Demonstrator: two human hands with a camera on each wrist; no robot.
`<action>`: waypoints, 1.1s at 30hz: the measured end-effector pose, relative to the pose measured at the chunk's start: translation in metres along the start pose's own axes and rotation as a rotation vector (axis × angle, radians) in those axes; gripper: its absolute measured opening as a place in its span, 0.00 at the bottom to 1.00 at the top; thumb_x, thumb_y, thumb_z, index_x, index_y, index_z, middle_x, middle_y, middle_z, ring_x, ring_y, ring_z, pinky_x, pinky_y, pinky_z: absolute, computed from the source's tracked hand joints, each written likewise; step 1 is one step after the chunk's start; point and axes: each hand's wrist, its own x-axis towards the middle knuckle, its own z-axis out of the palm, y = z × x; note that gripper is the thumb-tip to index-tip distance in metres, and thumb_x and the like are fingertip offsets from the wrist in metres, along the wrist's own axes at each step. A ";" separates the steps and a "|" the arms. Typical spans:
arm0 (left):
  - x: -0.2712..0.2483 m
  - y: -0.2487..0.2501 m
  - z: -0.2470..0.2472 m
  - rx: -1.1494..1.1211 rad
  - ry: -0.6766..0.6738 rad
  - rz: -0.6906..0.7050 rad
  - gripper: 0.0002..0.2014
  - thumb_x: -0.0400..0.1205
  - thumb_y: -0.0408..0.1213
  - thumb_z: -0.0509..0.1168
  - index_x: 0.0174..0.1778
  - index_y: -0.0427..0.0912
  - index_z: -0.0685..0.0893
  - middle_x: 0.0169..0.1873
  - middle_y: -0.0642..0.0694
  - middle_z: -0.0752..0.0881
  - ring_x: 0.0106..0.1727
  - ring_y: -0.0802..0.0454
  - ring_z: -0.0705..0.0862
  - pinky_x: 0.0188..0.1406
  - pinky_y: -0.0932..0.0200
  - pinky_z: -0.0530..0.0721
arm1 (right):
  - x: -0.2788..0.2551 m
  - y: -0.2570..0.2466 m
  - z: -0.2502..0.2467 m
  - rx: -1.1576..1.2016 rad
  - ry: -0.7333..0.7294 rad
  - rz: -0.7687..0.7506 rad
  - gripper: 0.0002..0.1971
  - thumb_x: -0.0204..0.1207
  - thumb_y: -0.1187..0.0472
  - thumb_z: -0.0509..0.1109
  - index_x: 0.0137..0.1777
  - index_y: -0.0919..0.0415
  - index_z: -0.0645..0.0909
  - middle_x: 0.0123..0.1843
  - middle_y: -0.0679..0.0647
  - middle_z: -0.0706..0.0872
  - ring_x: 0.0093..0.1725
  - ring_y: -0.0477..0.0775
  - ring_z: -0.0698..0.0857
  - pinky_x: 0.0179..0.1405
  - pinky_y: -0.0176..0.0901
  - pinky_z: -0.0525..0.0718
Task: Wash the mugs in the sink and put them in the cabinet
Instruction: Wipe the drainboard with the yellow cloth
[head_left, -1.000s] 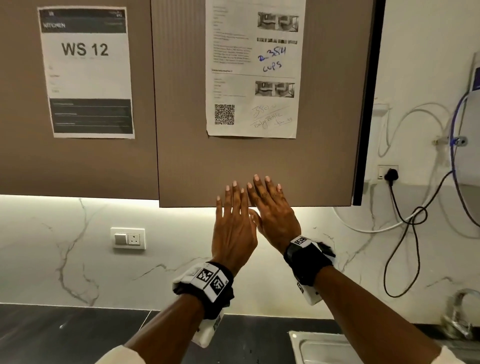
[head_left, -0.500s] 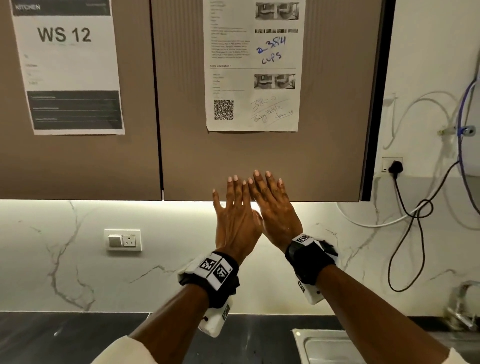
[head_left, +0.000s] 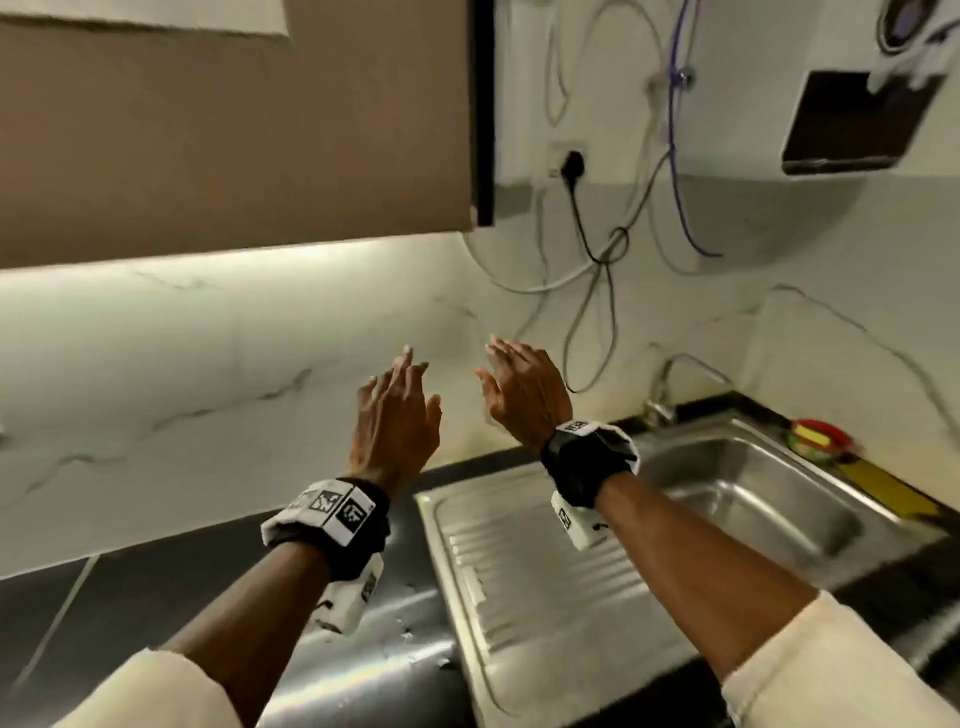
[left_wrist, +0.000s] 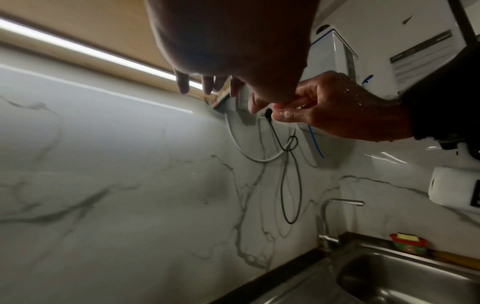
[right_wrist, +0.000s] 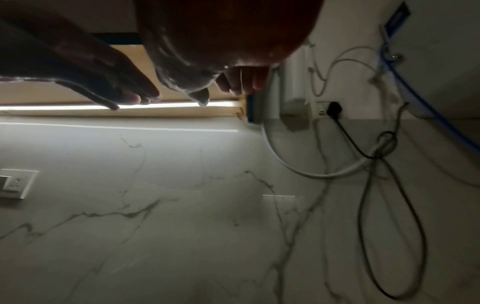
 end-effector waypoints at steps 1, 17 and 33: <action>-0.002 0.016 0.015 -0.029 -0.054 0.000 0.22 0.85 0.42 0.64 0.74 0.38 0.77 0.79 0.38 0.71 0.75 0.39 0.76 0.71 0.43 0.72 | -0.013 0.017 -0.001 0.010 -0.021 0.025 0.14 0.79 0.55 0.64 0.51 0.64 0.86 0.49 0.59 0.91 0.50 0.61 0.88 0.48 0.49 0.83; -0.014 0.267 0.201 -0.147 -0.442 -0.093 0.10 0.85 0.33 0.57 0.59 0.43 0.78 0.49 0.38 0.88 0.47 0.33 0.85 0.38 0.52 0.67 | -0.170 0.253 -0.021 0.044 -0.456 0.342 0.19 0.83 0.50 0.60 0.41 0.62 0.86 0.43 0.63 0.90 0.45 0.67 0.87 0.42 0.50 0.78; -0.009 0.423 0.408 -0.307 -0.845 -0.021 0.20 0.88 0.50 0.51 0.55 0.37 0.79 0.50 0.35 0.87 0.52 0.34 0.86 0.47 0.47 0.80 | -0.282 0.440 0.010 -0.079 -0.779 0.793 0.16 0.81 0.54 0.63 0.66 0.60 0.76 0.56 0.62 0.88 0.58 0.66 0.86 0.51 0.51 0.80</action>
